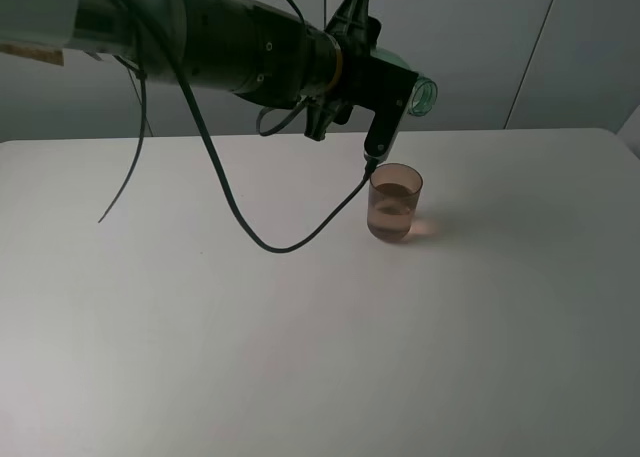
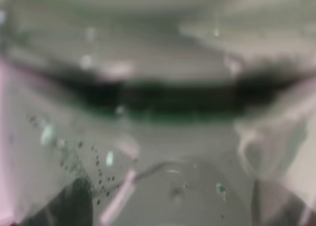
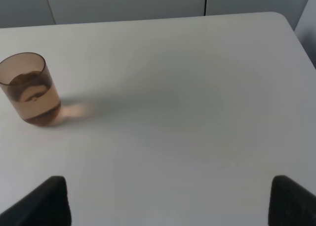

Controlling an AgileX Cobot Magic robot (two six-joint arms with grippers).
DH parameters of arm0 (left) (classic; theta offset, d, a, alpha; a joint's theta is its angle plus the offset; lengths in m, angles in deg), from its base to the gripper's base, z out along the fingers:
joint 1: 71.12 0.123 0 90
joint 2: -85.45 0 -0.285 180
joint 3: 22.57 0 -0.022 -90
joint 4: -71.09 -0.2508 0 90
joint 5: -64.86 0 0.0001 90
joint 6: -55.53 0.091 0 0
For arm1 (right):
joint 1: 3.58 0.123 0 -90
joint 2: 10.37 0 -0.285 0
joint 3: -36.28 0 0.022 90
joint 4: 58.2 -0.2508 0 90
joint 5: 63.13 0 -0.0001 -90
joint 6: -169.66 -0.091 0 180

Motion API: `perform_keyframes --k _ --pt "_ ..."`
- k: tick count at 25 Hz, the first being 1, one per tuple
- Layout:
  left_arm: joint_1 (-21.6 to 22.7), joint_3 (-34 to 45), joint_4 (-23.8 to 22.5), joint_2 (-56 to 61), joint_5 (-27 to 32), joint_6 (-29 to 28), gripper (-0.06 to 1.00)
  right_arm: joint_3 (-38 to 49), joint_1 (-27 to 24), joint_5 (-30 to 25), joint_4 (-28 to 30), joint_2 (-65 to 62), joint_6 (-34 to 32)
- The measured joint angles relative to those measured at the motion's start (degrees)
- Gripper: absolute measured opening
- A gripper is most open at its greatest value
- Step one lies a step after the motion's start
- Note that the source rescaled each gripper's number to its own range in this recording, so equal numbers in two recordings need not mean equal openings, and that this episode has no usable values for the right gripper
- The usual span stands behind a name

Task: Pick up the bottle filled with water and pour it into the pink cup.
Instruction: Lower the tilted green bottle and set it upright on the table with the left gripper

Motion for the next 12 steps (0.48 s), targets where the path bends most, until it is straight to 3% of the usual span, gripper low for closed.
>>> perform_keyframes --k 7,12 --pt "6.31 12.74 16.69 11.08 -10.38 -18.31 0.01 0.00 0.00 0.00 0.00 0.00 0.00" --pt "11.90 19.53 31.76 13.48 -17.99 -22.47 0.01 0.00 0.00 0.00 0.00 0.00 0.00"
